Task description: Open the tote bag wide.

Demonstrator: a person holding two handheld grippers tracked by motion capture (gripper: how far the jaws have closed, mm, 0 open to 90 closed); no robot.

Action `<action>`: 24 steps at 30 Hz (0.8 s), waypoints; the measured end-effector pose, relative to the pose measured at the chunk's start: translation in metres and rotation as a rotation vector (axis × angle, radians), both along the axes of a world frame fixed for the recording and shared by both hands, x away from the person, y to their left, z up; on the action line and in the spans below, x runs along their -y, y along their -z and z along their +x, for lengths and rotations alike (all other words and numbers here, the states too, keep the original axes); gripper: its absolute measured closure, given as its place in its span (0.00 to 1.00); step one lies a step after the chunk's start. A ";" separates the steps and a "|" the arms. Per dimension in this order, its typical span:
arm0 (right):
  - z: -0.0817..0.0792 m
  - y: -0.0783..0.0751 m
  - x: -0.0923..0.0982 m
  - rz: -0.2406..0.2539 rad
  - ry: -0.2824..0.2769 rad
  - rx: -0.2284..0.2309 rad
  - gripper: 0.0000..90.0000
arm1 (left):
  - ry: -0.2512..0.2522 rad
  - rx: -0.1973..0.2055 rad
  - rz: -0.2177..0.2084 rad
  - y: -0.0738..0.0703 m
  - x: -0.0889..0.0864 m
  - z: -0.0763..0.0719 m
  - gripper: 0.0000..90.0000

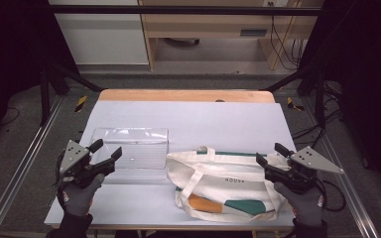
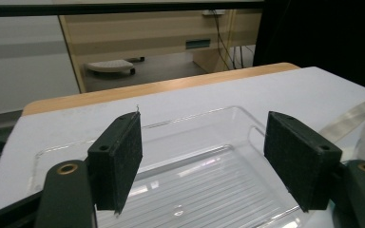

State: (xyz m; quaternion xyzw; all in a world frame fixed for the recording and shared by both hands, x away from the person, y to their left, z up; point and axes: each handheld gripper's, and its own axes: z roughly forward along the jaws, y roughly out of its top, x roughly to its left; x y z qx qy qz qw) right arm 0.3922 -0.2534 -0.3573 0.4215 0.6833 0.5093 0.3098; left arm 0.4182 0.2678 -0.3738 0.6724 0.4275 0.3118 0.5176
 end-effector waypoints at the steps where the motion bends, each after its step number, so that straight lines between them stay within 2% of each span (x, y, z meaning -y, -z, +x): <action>1: 0.000 0.000 -0.003 0.002 -0.012 0.000 0.36 | 0.008 0.003 -0.004 -0.002 0.003 0.000 0.32; 6: 0.000 0.001 -0.025 -0.005 -0.080 -0.023 0.39 | 0.043 0.013 0.007 -0.012 0.019 0.004 0.33; 14: -0.004 0.007 -0.053 -0.019 -0.149 -0.049 0.42 | 0.104 0.011 0.007 -0.022 0.048 0.013 0.34; 24: -0.006 0.019 -0.072 -0.042 -0.221 -0.097 0.50 | 0.213 -0.033 0.068 -0.024 0.100 0.030 0.37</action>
